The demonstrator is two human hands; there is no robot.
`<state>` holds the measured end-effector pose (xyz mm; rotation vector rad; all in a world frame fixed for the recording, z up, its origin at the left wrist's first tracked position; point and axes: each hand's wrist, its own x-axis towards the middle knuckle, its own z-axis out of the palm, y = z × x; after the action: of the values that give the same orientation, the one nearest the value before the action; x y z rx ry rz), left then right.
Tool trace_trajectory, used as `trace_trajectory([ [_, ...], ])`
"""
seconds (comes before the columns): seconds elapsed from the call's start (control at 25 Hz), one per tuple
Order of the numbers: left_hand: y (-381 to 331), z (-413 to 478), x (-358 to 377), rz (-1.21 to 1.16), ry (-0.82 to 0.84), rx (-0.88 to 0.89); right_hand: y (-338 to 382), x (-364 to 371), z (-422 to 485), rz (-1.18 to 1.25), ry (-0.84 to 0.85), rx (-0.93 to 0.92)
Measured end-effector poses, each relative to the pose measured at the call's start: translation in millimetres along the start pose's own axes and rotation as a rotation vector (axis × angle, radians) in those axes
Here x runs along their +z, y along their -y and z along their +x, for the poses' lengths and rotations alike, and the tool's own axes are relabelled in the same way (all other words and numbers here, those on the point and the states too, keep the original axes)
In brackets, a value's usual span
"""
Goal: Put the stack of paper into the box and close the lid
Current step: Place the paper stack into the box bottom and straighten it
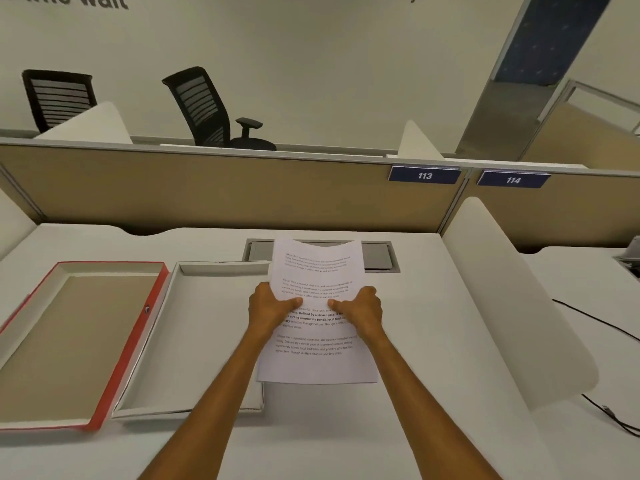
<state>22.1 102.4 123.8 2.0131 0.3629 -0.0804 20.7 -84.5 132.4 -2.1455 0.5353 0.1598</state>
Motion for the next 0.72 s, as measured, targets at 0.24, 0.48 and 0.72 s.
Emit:
trace_trajectory([
  [0.24,39,6,-63,0.012,-0.058,-0.040,35,68,-24,-0.026,0.060,-0.026],
  [0.48,77,20,-123,0.046,-0.082,-0.084,65,135,-45,-0.052,0.103,-0.051],
  [0.72,107,32,-160,0.052,-0.103,-0.114,68,195,-39,-0.069,0.208,-0.025],
])
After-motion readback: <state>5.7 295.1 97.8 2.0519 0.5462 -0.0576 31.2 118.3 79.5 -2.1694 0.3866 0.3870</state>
